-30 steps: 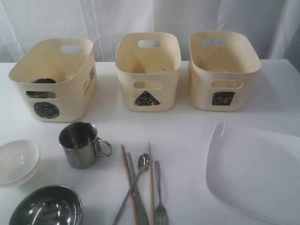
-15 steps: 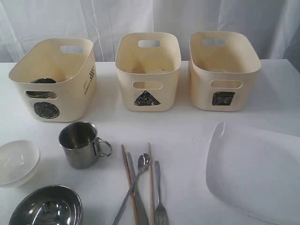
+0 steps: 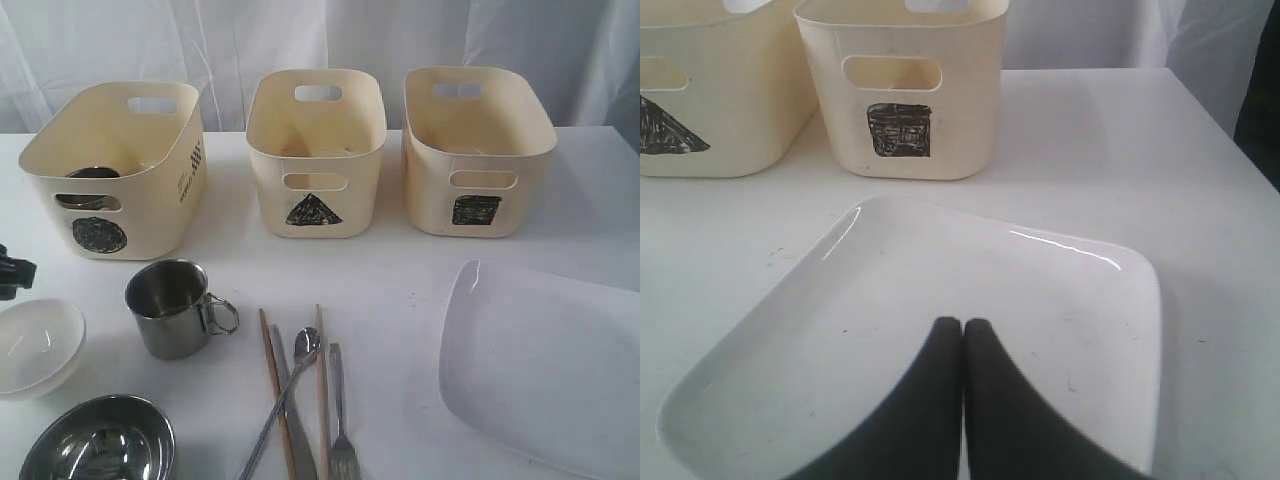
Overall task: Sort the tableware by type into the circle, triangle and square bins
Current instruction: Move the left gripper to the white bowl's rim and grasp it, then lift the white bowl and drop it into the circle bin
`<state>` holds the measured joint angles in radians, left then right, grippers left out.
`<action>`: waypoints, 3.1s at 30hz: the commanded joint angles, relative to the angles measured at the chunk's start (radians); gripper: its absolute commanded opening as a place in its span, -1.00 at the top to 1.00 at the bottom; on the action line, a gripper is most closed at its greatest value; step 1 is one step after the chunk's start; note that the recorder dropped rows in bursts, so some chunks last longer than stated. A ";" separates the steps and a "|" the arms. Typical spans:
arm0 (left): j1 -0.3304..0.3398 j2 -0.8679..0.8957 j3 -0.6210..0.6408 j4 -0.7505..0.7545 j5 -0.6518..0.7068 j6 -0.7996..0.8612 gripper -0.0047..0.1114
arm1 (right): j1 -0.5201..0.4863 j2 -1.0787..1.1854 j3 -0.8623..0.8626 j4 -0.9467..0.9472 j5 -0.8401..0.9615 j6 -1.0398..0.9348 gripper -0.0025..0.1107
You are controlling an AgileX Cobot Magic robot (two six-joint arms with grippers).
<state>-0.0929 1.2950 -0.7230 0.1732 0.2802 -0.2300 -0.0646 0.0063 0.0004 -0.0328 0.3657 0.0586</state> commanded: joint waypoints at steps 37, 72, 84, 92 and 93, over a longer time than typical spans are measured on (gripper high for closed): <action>0.004 -0.088 -0.137 0.166 0.215 0.024 0.92 | -0.005 -0.006 0.000 -0.001 -0.008 -0.022 0.96; -0.012 0.510 -0.501 -0.026 -0.759 0.042 0.15 | -0.005 -0.006 0.000 -0.001 -0.008 -0.022 0.96; -0.012 0.402 -0.501 0.176 -0.653 -0.259 0.07 | -0.005 -0.006 0.000 -0.001 -0.008 -0.022 0.96; -0.012 0.223 -0.501 0.176 -0.172 -0.383 0.07 | -0.005 -0.006 0.000 -0.001 -0.008 -0.022 0.96; -0.013 0.197 -0.501 0.166 -0.079 -0.383 0.07 | -0.005 -0.006 0.000 -0.001 -0.008 -0.022 0.96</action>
<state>-0.0976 1.5598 -1.2170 0.3444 -0.0123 -0.5935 -0.0646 0.0063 0.0004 -0.0328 0.3657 0.0418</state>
